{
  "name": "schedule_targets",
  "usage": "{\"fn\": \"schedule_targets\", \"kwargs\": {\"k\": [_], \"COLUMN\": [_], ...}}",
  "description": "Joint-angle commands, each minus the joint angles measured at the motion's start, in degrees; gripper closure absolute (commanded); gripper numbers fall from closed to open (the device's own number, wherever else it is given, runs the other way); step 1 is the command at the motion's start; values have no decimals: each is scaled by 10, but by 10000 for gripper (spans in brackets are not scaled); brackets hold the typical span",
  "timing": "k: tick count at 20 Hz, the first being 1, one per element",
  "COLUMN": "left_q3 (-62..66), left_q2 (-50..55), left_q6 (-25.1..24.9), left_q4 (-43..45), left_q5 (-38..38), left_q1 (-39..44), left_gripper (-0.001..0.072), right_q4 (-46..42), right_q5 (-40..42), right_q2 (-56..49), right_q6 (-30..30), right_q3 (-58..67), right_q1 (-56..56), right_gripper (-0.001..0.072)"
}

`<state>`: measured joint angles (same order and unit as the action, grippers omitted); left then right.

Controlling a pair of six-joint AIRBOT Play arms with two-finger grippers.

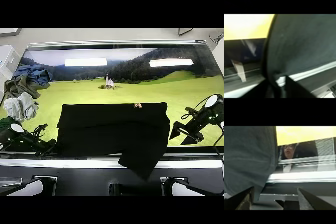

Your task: Fold the clothes and pants, and hang the long-sleeved shirts on hangers.

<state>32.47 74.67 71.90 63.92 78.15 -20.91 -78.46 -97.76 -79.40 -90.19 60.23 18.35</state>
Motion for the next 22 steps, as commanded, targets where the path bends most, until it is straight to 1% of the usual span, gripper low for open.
{"fn": "schedule_targets", "kwargs": {"k": [1,2,5,8,9,11,15,16,17,18,19,20,22], "left_q3": [-16,-13,-2,4,4,4,4,4,4,4,4,5,15], "left_q2": [0,-1,-1,-3,-5,-7,-9,-9,-9,-9,-9,-9,-10], "left_q6": [-15,-15,-15,-14,-14,-14,-15,-15,-15,-14,-14,-14,-17], "left_q4": [-4,-5,-5,-5,-5,-5,-5,-5,-5,-5,-5,-5,-5], "left_q5": [-10,-11,-11,-11,-11,-6,-2,-2,-2,-2,-2,0,13], "left_q1": [0,0,0,0,0,0,0,0,0,0,0,0,0], "left_gripper": [642,684,685,685,685,685,685,685,685,685,685,684,685], "right_q4": [2,3,21,104,129,152,185,195,202,205,209,210,209], "right_q5": [0,10,68,136,161,193,211,219,226,231,228,216,189], "right_q2": [15,31,82,89,89,89,87,87,87,87,87,87,87], "right_q6": [-10,-10,3,32,39,39,47,48,47,45,40,41,64], "right_q3": [-25,-53,-167,-246,-264,-291,-323,-326,-327,-327,-326,-326,-310], "right_q1": [-1,-1,-1,-1,-1,-1,-1,-1,-1,-1,-1,-1,-1], "right_gripper": [109,109,104,104,104,104,106,129,202,292,445,668,670]}}
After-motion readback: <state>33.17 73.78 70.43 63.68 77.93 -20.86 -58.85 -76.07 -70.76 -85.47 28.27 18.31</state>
